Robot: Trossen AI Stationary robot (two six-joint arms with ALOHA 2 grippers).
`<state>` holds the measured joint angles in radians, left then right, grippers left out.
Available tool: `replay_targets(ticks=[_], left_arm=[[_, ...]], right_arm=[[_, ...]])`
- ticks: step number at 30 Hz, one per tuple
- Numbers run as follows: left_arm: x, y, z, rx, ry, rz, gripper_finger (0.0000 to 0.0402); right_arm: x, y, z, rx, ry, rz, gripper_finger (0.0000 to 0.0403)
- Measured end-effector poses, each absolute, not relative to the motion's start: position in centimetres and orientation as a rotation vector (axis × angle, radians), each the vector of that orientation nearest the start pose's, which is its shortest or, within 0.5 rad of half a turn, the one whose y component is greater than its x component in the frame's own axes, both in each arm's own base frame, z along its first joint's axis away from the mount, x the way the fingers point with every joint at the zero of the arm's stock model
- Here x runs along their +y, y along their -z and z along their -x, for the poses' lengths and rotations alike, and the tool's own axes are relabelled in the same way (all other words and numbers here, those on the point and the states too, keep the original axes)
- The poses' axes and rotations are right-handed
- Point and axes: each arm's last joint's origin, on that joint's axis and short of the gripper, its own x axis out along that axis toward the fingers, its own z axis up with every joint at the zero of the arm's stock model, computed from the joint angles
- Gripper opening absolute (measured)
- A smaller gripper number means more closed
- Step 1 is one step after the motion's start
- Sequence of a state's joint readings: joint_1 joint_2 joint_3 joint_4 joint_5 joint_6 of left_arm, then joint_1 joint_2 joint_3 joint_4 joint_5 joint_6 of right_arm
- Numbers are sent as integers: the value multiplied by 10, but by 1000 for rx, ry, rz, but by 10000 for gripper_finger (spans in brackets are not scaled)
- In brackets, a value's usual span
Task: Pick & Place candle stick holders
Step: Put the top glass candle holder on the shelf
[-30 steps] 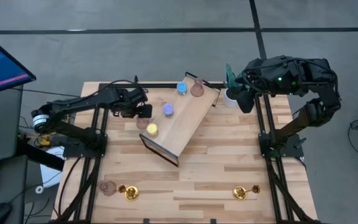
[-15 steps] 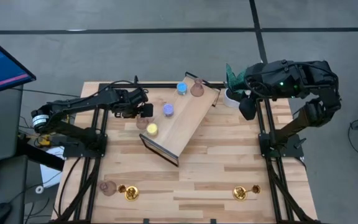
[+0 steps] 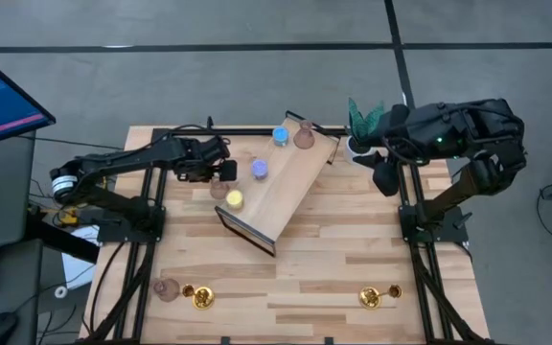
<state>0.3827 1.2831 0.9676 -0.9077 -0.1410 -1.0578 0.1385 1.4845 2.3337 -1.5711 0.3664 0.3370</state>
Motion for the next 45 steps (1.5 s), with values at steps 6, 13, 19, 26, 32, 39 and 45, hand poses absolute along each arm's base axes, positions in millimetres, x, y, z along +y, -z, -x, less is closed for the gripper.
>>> replay_targets(ticks=[6,13,19,26,32,39,45], left_arm=[[92,-236,-218,923,-1095,1042,291],[94,-228,-223,960,-1110,1034,291],[95,-220,-227,996,-1122,1021,288],[96,-217,-228,1008,-1128,1019,253],[98,-217,-228,1007,-1129,1030,198],[98,-217,-228,1005,-1127,1031,173],[97,-218,-227,1000,-1126,1035,173]], right_arm=[[19,-527,-185,655,313,-135,186],[22,-527,-184,655,295,-129,186],[26,-527,-184,656,277,-125,186],[28,-527,-183,656,266,-121,186],[28,-528,-183,656,265,-121,186],[28,-528,-183,656,266,-121,186],[28,-528,-183,656,266,-121,186]])
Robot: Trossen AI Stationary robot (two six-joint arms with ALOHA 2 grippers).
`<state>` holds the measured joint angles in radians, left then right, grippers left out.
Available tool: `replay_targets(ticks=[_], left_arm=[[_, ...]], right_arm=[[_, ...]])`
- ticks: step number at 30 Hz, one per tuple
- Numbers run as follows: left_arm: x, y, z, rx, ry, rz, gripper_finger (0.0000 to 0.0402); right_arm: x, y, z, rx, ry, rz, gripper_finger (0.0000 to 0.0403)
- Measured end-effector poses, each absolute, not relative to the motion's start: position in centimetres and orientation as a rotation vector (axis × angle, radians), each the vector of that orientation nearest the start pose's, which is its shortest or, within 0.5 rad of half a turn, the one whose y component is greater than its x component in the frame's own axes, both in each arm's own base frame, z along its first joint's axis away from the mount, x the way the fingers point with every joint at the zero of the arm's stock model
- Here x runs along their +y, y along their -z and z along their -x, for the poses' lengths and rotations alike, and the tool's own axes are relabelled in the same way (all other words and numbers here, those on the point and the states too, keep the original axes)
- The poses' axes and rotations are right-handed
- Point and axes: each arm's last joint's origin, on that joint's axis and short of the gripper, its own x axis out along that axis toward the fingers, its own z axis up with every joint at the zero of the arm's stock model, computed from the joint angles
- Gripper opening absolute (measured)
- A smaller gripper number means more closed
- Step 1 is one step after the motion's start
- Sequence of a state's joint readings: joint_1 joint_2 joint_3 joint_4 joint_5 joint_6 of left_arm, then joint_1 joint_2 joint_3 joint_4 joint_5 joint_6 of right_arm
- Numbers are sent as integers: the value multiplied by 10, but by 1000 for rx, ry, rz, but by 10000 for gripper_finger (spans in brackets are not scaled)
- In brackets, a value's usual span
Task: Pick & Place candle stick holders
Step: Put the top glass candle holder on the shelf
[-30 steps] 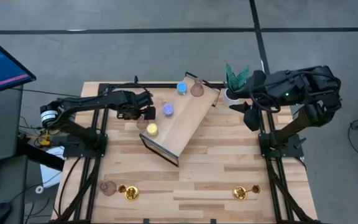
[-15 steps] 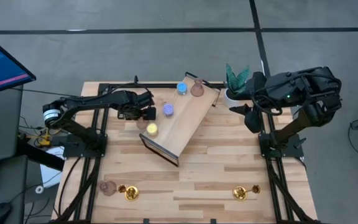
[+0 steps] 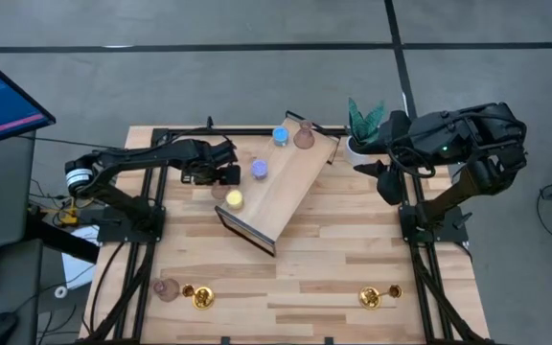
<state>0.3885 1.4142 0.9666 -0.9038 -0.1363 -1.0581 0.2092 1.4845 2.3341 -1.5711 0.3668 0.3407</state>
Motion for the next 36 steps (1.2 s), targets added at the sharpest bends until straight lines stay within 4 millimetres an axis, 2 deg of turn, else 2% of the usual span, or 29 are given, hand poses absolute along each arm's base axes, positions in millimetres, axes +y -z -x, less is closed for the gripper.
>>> replay_targets(ticks=[10,23,29,34,36], left_arm=[[91,-249,-209,830,-1108,1054,171],[77,-303,-172,465,-1017,1095,173],[77,-323,-170,266,-907,1101,170],[79,-335,-172,196,-844,1094,170],[81,-347,-177,151,-790,1082,170]], right_arm=[[28,-528,-183,657,263,-113,186],[27,-528,-183,651,291,-94,186],[27,-528,-183,651,291,-94,186],[27,-528,-183,650,293,-102,186],[27,-528,-183,650,292,-102,186]])
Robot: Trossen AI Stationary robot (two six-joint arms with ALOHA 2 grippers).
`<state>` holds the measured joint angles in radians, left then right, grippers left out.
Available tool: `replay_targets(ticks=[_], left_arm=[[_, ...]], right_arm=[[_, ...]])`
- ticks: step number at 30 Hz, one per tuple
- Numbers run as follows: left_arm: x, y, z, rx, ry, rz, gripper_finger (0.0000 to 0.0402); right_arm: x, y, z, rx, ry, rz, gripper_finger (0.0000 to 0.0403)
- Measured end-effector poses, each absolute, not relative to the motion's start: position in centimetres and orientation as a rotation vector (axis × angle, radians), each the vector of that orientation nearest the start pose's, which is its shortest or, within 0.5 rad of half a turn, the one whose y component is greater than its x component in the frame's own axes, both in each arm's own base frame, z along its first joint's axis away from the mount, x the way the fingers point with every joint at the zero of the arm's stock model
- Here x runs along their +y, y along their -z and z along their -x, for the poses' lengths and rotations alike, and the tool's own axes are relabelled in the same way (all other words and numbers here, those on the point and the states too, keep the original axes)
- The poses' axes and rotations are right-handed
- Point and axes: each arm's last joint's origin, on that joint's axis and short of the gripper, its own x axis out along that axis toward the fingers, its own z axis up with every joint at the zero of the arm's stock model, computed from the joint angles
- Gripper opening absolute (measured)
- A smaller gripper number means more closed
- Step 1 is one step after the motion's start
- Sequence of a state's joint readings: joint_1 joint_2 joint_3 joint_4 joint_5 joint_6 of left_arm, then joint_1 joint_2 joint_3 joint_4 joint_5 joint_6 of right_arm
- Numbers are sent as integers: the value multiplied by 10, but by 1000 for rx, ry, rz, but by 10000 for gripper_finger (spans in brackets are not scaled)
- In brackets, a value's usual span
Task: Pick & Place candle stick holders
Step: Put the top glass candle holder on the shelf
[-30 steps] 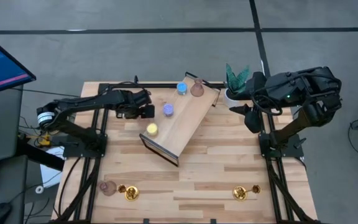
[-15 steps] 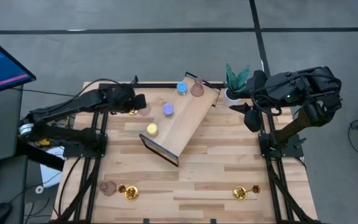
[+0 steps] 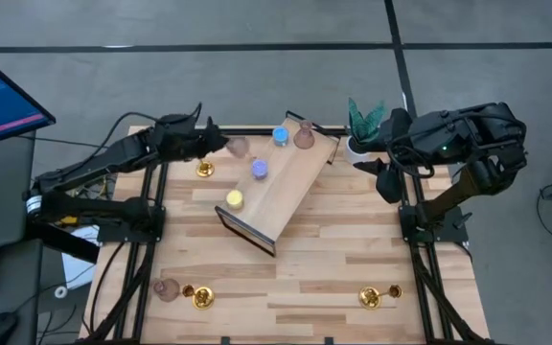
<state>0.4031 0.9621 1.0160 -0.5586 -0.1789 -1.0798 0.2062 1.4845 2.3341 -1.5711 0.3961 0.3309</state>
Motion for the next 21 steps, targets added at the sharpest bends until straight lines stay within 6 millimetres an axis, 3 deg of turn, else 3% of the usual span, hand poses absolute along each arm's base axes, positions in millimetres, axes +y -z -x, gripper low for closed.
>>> replay_targets(ticks=[11,16,21], left_arm=[[92,-398,-205,114,-664,951,170],[102,-401,-233,189,-598,922,170],[109,-388,-263,293,-540,931,170]], right_arm=[[27,-528,-183,650,291,-106,186],[27,-528,-184,648,299,-126,186],[27,-528,-184,644,306,-151,186]])
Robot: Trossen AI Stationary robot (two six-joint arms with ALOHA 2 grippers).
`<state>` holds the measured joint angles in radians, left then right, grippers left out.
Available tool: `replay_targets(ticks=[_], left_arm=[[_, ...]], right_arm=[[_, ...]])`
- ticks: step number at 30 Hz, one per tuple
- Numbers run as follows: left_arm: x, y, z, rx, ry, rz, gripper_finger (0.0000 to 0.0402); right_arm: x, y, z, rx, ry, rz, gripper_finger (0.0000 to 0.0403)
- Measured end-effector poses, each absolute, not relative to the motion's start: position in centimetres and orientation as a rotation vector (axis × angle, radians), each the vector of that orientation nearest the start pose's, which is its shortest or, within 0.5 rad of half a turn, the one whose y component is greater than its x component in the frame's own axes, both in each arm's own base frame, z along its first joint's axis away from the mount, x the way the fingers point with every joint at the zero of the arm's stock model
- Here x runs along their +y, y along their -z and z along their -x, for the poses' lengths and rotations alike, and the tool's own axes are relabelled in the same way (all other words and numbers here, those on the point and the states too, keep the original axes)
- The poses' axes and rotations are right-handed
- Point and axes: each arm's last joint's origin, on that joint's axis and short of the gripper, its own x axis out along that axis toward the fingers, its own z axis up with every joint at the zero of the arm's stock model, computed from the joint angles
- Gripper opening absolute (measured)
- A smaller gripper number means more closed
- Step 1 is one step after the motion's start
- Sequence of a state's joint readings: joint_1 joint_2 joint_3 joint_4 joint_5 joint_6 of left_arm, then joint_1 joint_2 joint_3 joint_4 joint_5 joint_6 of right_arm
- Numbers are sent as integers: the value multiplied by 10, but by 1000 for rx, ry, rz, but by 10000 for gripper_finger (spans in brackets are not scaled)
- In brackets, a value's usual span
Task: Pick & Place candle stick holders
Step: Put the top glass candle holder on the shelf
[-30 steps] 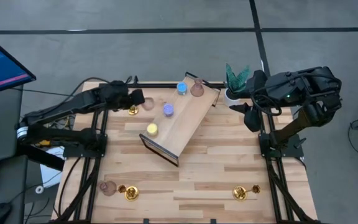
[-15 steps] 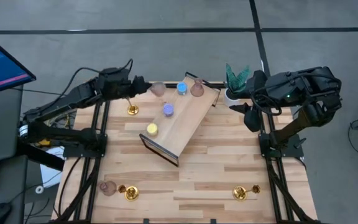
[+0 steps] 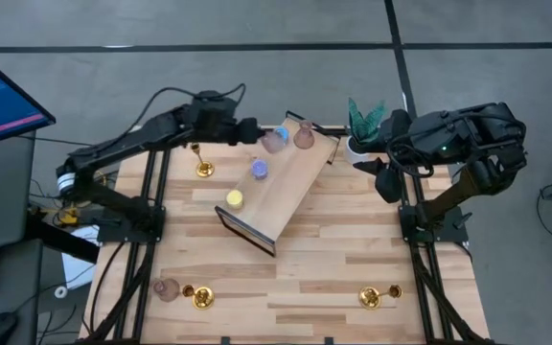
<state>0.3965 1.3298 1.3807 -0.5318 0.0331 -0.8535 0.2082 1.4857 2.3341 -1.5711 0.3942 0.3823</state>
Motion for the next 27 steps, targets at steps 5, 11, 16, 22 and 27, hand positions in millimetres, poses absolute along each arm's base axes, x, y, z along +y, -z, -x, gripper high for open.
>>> replay_targets(ticks=[5,11,16,22,27], left_arm=[[109,-375,-286,369,-485,930,170],[110,-362,-301,421,-479,922,170],[112,-352,-309,463,-471,920,171],[114,-346,-314,488,-461,908,171],[112,-351,-310,475,-448,895,171]], right_arm=[[28,-527,-184,643,309,-162,186],[28,-527,-184,643,309,-162,186],[28,-526,-188,648,321,-155,186],[23,-515,-216,689,448,-47,186],[3,-499,-245,819,416,101,205]])
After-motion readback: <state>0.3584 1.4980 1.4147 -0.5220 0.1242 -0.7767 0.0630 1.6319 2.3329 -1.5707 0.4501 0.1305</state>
